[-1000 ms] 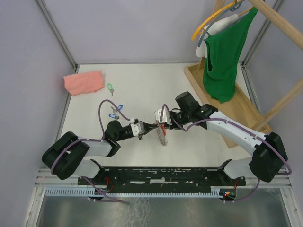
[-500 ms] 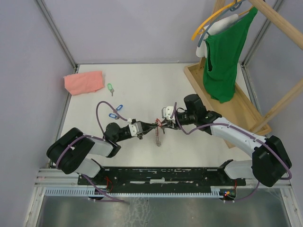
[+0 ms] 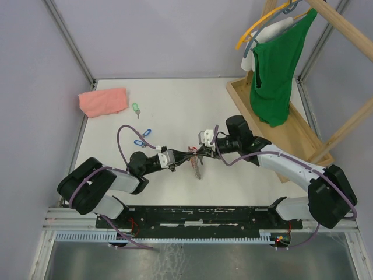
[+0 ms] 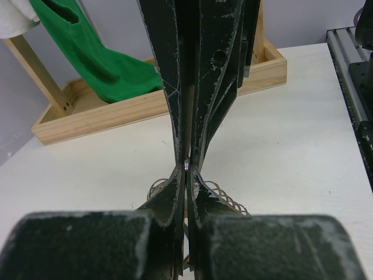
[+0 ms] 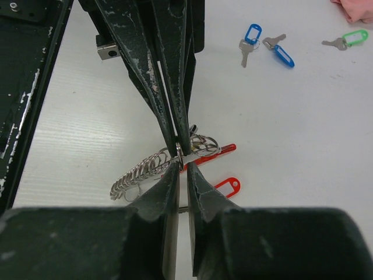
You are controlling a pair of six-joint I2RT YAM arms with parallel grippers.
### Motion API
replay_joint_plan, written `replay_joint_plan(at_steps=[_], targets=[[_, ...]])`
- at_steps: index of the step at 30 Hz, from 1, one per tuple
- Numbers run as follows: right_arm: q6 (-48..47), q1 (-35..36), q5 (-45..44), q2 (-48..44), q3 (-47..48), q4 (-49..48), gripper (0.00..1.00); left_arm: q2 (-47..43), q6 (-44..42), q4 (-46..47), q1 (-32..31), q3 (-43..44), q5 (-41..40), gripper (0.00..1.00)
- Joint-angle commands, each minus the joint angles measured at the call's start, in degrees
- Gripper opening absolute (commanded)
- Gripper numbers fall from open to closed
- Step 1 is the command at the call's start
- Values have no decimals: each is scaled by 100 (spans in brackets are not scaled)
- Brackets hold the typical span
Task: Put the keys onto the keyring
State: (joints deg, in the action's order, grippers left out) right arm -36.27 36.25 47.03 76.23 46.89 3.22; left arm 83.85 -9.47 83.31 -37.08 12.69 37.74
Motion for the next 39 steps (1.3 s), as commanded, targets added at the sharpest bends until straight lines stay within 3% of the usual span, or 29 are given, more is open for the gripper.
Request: replay_joint_plan(at_steps=[1, 4, 12, 21, 31, 39], targets=[[-120, -21, 227, 92, 236, 241, 11, 10, 136, 715, 8, 19, 72, 3], [-296, -7, 66, 68, 453, 734, 1, -20, 88, 528, 6, 27, 21, 5], [-877, 349, -941, 157, 1126, 2251, 1, -364, -236, -667, 8, 246, 118, 22], [-995, 673, -1753, 338, 1780, 3068, 1, -470, -377, -1205, -1, 396, 395, 30], [-1004, 876, -2030, 540, 2051, 3296, 1, -426, -358, -1244, -52, 471, 462, 28], [-1005, 984, -2118, 629, 2161, 3283, 1, -345, -351, -1254, -83, 505, 447, 17]])
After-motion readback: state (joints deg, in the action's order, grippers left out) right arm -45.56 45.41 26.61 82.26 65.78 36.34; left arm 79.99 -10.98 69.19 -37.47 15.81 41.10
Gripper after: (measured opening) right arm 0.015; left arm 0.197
